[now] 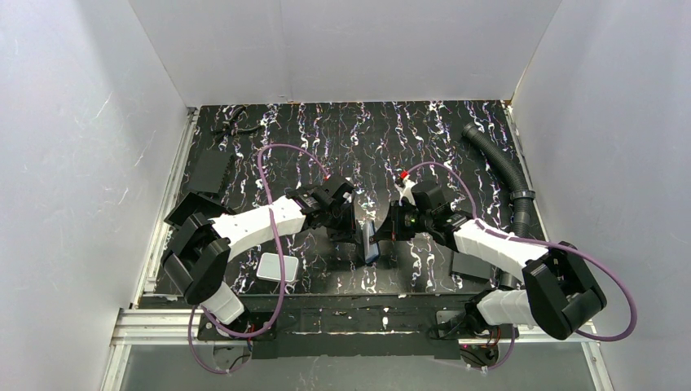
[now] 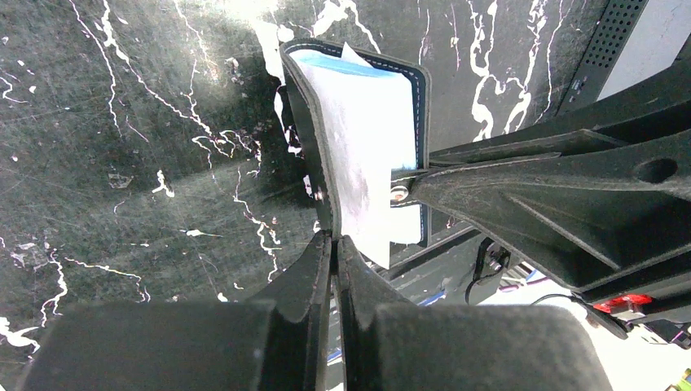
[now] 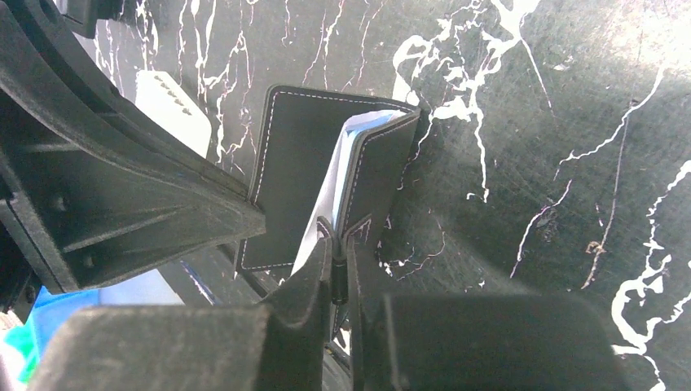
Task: Put the credit cards into the card holder
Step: Turn over the card slot in the card holder.
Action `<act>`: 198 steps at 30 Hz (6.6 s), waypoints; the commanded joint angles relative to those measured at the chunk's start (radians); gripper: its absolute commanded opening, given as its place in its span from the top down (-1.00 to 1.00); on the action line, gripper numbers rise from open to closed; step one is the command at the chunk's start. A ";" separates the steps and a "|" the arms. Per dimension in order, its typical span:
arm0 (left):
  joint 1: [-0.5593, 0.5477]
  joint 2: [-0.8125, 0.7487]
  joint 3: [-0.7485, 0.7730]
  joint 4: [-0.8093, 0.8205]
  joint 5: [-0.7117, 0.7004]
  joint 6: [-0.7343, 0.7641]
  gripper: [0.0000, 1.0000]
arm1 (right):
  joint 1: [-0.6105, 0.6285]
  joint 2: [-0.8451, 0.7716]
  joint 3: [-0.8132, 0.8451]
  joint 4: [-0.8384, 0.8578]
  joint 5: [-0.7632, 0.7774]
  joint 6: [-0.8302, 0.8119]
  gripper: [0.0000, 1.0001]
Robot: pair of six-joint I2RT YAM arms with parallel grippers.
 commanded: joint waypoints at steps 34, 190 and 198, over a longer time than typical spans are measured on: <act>0.025 0.081 0.055 0.014 -0.051 -0.006 -0.33 | 0.000 -0.031 -0.036 0.102 -0.106 -0.031 0.97; 0.071 0.073 -0.293 0.144 -0.018 0.086 0.77 | -0.150 0.401 -0.288 0.426 -0.245 -0.011 0.96; 0.070 -0.030 -0.159 0.032 0.053 0.223 0.45 | -0.128 0.173 -0.138 0.121 -0.210 -0.077 0.85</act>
